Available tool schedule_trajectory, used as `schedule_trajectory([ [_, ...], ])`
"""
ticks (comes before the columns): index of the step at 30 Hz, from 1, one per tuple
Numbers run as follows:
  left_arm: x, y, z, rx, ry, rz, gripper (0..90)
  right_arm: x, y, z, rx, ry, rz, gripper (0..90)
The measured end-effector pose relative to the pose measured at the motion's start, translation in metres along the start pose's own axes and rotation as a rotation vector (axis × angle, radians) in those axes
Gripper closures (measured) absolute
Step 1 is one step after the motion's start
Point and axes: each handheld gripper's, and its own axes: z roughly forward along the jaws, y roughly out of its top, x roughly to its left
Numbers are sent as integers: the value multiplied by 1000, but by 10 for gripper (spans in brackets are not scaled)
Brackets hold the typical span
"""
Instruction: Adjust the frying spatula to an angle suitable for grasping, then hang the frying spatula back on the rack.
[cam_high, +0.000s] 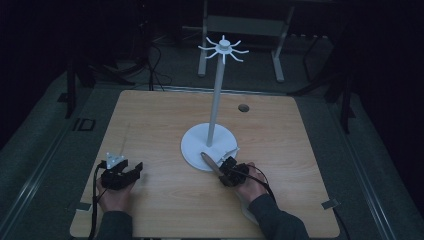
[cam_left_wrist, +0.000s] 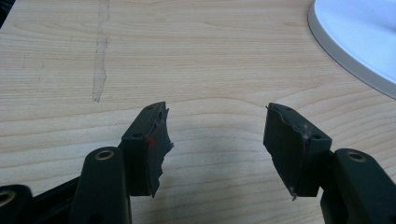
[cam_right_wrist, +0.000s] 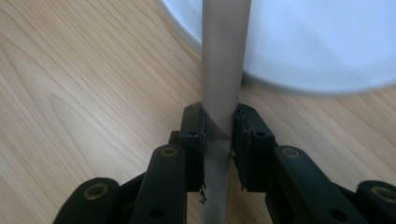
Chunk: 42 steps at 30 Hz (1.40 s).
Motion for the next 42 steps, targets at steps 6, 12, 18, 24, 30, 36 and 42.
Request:
schedule_trajectory([
  [6, -2, 0, 2, 5, 0, 7, 402, -13, -9, -2, -19, 0, 19, 709],
  [12, -1, 0, 1, 4, -1, 5, 402, -11, -1, 4, -15, -17, 17, 685],
  [18, 0, 0, 1, 2, -2, 3, 402, -10, -1, 3, -1, -8, 24, 735],
  [24, -1, 0, 2, 5, -2, 5, 402, -9, -4, 0, -30, -6, 32, 739],
  [30, -1, 0, 1, 4, -2, 5, 402, -10, -7, -8, -65, -4, 41, 739],
  [36, -1, 0, 2, 5, -2, 5, 402, -10, -10, -15, -91, 0, 53, 740],
  [42, -2, 0, 2, 7, -2, 8, 402, -14, -16, -23, -149, 2, 59, 739],
])
